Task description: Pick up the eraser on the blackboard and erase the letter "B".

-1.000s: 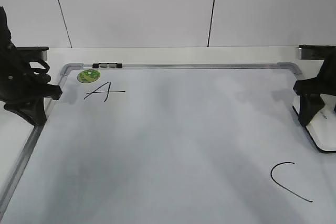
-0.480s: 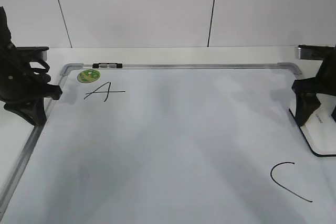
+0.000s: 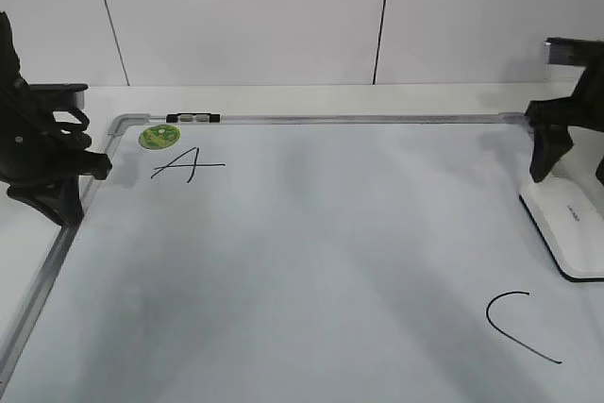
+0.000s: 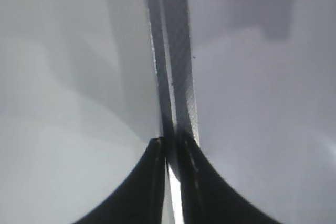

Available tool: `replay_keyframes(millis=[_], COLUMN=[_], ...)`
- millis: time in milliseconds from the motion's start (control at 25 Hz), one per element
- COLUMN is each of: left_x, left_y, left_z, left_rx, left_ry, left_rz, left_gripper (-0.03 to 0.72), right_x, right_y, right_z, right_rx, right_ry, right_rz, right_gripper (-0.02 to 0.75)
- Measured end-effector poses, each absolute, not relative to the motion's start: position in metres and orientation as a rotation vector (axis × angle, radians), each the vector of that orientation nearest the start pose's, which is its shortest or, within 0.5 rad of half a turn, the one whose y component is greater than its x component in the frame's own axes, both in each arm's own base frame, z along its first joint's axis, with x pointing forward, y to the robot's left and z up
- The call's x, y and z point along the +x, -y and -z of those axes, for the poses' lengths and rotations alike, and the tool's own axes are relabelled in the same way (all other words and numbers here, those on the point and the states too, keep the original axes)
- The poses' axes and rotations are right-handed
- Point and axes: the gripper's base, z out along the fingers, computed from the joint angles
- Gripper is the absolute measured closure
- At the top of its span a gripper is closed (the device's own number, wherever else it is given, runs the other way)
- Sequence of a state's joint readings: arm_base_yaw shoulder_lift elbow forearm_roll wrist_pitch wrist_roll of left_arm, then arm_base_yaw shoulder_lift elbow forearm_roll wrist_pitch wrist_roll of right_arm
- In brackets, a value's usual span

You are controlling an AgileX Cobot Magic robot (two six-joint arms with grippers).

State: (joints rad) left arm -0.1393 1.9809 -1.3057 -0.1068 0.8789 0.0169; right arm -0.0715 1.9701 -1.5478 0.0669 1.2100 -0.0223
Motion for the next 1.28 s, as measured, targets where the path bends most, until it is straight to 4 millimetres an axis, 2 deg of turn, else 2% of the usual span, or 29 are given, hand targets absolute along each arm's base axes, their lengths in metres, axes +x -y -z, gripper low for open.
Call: replay_keyframes(millis=[200,640,800,1040,1280], left_x=[0.374,0.374,0.377,0.391,0.396], left_y=[0.06,0.06,0.06,0.061,0.062], left_z=[-0.156,-0.156,-0.159,-0.184,-0.205], left_rx=[0.14,0.14,0.169,0.189,0.205], left_ry=[-3.037,-3.037,-3.037,-2.994,-3.028], left_rz=[0.14,0.14,0.13,0.124,0.126], left_gripper=[0.645,0.633,0.579,0.44,0.415], right_x=[0.388,0.359,0.353,0.352,0.342], right_y=[0.022,0.02,0.019,0.017,0.016], right_z=[-0.238,-0.308,-0.319,-0.321,-0.337], right_rx=[0.178,0.169,0.166,0.171,0.166], right_ry=[-3.046,-2.872,-2.844,-2.839,-2.796], right_rz=[-0.093,-0.092,-0.093,-0.122,-0.125], right_gripper=[0.075,0.137,0.145,0.146,0.146])
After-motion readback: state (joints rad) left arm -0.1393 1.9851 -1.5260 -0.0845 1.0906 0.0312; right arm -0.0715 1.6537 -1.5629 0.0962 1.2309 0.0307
